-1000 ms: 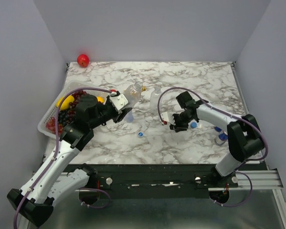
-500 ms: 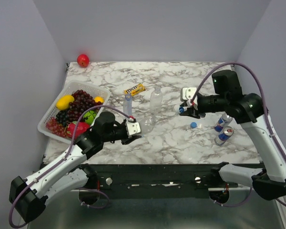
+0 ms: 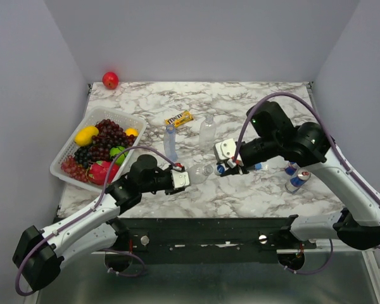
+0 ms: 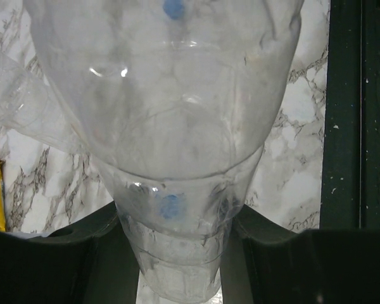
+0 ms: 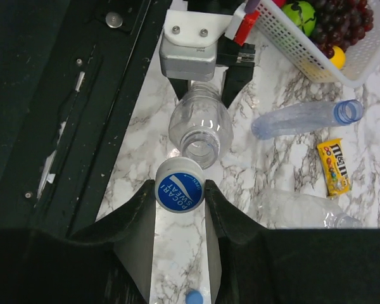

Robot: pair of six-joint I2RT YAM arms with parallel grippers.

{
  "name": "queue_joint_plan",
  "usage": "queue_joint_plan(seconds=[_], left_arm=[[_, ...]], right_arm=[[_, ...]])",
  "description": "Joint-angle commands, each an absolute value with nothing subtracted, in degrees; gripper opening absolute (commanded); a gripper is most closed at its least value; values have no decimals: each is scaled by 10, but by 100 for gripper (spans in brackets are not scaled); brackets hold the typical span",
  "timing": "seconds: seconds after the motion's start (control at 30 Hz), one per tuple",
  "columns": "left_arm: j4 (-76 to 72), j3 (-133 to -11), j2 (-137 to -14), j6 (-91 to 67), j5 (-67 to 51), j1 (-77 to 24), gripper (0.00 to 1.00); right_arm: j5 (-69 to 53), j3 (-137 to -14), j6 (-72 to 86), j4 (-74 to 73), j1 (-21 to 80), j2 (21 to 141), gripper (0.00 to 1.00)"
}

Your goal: Screw on the bottle caps

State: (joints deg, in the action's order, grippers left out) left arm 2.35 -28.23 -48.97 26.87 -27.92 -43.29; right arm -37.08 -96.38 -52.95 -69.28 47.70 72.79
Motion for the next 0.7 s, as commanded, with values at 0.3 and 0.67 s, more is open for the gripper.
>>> queue_joint_plan(seconds=[0.3, 0.67], left_arm=[[-13, -281, -479, 316, -284, -437, 0], [-32, -282, -486, 303, -277, -437, 0]], right_arm=[[-315, -908, -530, -603, 508, 736, 25], [-323, -938, -588, -657, 520, 763, 27]])
